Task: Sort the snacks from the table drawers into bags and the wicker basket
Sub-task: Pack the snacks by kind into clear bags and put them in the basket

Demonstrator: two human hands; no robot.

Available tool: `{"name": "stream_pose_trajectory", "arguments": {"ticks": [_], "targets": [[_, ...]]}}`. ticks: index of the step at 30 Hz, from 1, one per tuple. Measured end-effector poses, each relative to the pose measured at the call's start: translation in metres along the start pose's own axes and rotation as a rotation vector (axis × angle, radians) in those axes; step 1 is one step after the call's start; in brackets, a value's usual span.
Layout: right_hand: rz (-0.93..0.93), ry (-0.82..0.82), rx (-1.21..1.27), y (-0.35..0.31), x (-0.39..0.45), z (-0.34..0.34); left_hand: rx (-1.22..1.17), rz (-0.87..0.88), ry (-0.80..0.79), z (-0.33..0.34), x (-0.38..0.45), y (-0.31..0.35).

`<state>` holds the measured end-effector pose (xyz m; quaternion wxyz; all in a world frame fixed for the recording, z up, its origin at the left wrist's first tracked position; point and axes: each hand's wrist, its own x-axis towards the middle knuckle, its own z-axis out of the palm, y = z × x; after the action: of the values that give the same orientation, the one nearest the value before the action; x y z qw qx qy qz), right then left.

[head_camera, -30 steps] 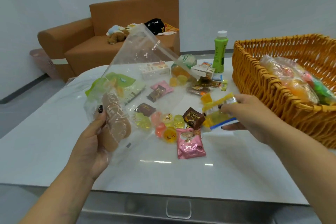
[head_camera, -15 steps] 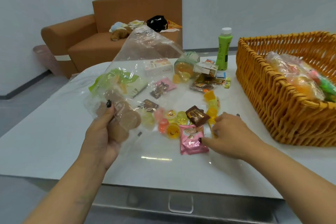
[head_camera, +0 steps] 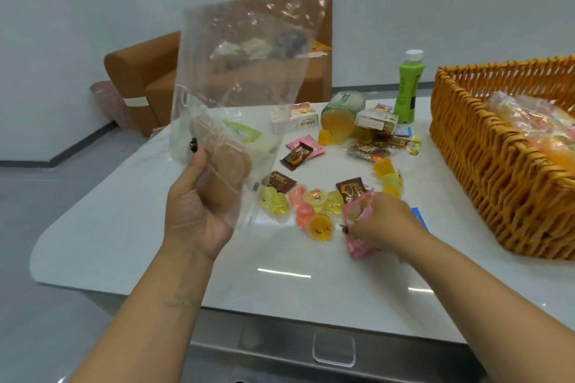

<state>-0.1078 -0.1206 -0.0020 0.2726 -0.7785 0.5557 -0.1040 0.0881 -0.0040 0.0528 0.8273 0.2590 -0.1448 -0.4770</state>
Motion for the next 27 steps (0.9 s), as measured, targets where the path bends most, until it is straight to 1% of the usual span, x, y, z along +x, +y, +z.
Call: {"name": "stream_pose_trajectory", "arguments": {"ticks": [1,2,4,6,7,10,12,13,16,18,19,21,23,27], "targets": [[-0.004,0.061,0.081,0.002,0.001,-0.006,0.031,-0.018,0.005,-0.003,0.002,0.000],[-0.008,0.104,0.211,0.004,0.003,-0.015,0.067,-0.029,0.022,-0.007,0.004,-0.001],[0.000,0.102,0.585,0.007,0.004,-0.036,0.126,-0.061,0.037,-0.015,0.006,-0.003],[-0.004,0.057,0.919,0.010,0.001,-0.060,0.217,-0.125,-0.024,-0.024,0.007,-0.002],[-0.030,0.058,1.050,0.013,-0.001,-0.072,0.304,-0.158,-0.067,-0.029,0.007,-0.002],[-0.123,0.085,1.292,0.025,-0.009,-0.094,0.553,-0.213,-0.150,-0.041,0.009,-0.002],[-0.171,0.017,1.327,0.034,-0.013,-0.097,0.604,-0.239,-0.158,-0.046,0.010,-0.003],[-0.185,-0.053,1.302,0.036,-0.015,-0.096,0.609,-0.249,-0.161,-0.047,0.010,-0.004],[-0.228,-0.298,1.105,0.031,-0.020,-0.090,0.679,-0.245,-0.164,-0.040,0.004,-0.010],[-0.259,-0.413,1.016,0.025,-0.025,-0.087,0.726,-0.219,-0.134,-0.033,-0.002,-0.017],[-0.268,-0.446,0.983,0.025,-0.026,-0.086,0.741,-0.209,-0.127,-0.031,-0.004,-0.020],[-0.269,-0.483,0.956,0.025,-0.030,-0.090,0.765,-0.200,-0.121,-0.027,-0.006,-0.026],[-0.256,-0.469,0.966,0.031,-0.026,-0.096,0.802,-0.183,-0.107,-0.026,-0.005,-0.028],[-0.138,-0.304,1.066,0.044,-0.022,-0.111,0.785,-0.136,-0.077,-0.023,-0.001,-0.029]]}}
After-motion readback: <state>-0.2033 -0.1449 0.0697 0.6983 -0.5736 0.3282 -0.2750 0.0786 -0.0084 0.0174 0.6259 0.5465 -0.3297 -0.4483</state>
